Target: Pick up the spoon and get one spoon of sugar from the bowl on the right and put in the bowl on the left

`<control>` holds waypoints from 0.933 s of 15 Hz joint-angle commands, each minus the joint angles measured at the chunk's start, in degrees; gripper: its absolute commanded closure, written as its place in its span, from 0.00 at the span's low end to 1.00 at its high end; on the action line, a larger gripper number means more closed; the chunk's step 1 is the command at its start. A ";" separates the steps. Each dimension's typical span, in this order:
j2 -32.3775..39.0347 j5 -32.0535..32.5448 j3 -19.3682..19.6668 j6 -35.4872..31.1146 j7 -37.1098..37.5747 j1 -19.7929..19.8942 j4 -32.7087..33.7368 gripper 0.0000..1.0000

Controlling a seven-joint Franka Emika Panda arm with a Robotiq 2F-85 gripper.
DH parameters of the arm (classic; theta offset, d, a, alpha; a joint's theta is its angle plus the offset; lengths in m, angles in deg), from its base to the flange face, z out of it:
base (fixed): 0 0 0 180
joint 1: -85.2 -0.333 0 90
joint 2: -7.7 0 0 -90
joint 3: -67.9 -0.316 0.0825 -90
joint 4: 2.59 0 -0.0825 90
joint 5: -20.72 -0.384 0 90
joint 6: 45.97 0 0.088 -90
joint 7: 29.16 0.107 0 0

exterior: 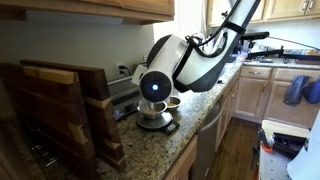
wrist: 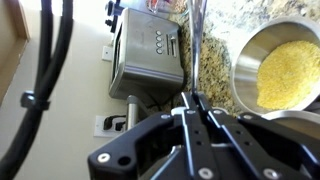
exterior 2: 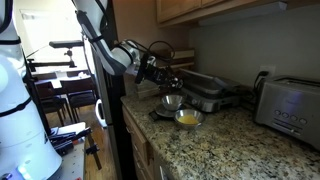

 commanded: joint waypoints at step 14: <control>-7.65 -41.32 10.15 -21.25 -42.89 10.80 6.79 0.94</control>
